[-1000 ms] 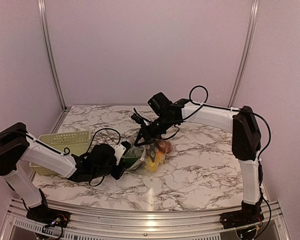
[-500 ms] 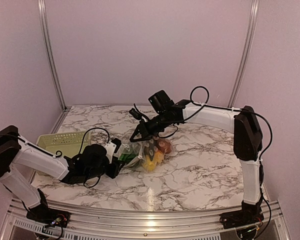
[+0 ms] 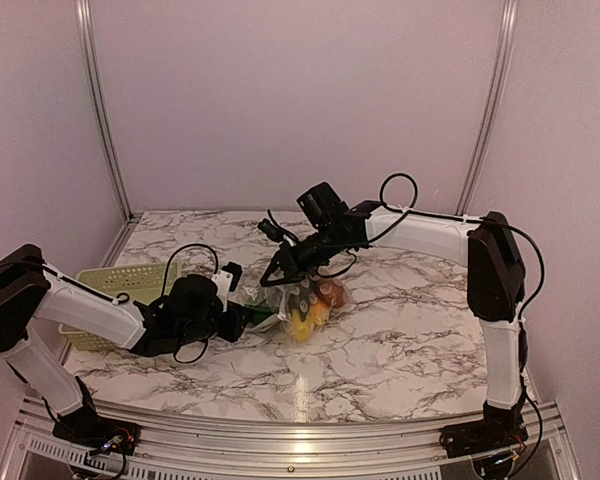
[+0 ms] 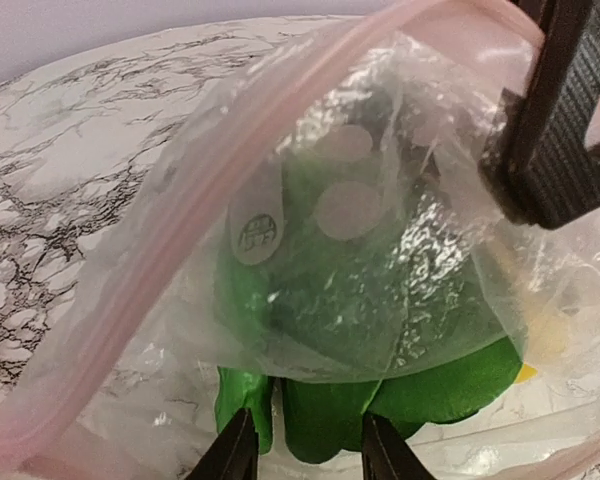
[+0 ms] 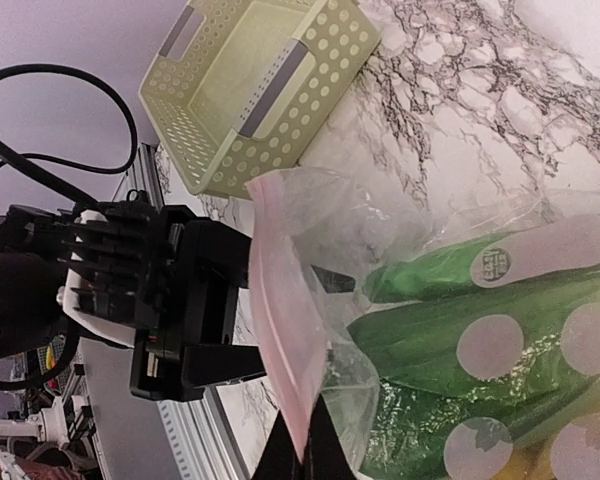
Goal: Open the zip-top bag and remove the fake food
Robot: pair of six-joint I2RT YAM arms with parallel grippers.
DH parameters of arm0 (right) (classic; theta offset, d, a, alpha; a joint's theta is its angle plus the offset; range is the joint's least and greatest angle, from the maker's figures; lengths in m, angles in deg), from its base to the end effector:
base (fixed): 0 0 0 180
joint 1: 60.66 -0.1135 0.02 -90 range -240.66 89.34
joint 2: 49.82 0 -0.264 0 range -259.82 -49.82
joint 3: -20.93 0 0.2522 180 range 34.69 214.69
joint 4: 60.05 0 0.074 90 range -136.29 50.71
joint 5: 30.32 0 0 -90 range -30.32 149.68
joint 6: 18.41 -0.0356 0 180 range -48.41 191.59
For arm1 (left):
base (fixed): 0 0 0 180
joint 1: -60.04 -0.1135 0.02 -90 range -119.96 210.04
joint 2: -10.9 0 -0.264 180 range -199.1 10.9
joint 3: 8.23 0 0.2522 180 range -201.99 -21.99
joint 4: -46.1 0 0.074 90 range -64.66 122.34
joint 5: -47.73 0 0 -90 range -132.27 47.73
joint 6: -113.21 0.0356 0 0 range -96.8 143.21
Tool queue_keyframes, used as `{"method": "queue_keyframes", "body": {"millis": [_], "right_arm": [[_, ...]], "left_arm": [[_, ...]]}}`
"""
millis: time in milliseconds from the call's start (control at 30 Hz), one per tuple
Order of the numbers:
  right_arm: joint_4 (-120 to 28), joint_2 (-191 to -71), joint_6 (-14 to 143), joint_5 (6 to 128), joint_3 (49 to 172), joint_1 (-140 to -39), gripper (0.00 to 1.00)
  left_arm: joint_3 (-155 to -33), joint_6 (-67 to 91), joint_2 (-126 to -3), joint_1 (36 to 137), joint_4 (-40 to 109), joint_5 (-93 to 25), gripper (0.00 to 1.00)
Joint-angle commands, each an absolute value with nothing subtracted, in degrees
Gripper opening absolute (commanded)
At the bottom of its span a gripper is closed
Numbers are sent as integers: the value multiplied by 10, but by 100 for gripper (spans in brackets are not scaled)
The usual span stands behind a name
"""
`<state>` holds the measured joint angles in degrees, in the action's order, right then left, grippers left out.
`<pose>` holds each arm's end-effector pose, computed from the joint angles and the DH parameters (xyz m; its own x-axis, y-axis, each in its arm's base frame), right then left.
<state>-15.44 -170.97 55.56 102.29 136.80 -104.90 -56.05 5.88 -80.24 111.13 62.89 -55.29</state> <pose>0.3215 0.3467 0.2396 -0.7547 -0.4513 -0.4762 -0.6425 0.3616 0.6756 0.1984 -0.2331 0.1559 -0.4559 0.1028 -0.8841 0.5193 0.8374 -0.1704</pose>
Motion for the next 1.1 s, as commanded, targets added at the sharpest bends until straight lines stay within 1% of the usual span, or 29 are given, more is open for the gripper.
{"method": "queue_keyframes", "body": {"millis": [0,100,233,433,633,900,933,1000,1067], "right_arm": [[-137,-1717,564,1026,1371,-1054,0],[-140,-1719,561,1024,1373,-1055,0],[-148,-1712,553,1023,1368,-1055,0],[-153,-1709,545,1018,1349,-1055,0],[-155,-1721,539,1007,1345,-1055,0],[-168,-1738,524,993,1348,-1055,0],[-168,-1740,523,991,1347,-1055,0],[-168,-1741,522,983,1344,-1055,0],[-170,-1740,522,977,1340,-1055,0]], "left_arm": [[-591,74,-769,1110,620,-505,35],[-614,73,-783,1106,584,-523,35],[-636,31,-835,1089,535,-557,32],[-641,1,-897,1085,514,-557,33],[-644,0,-945,1085,508,-526,39],[-631,36,-984,1088,526,-468,52],[-629,42,-985,1089,534,-455,49],[-620,56,-969,1098,553,-445,36],[-607,66,-944,1106,573,-434,27]]}}
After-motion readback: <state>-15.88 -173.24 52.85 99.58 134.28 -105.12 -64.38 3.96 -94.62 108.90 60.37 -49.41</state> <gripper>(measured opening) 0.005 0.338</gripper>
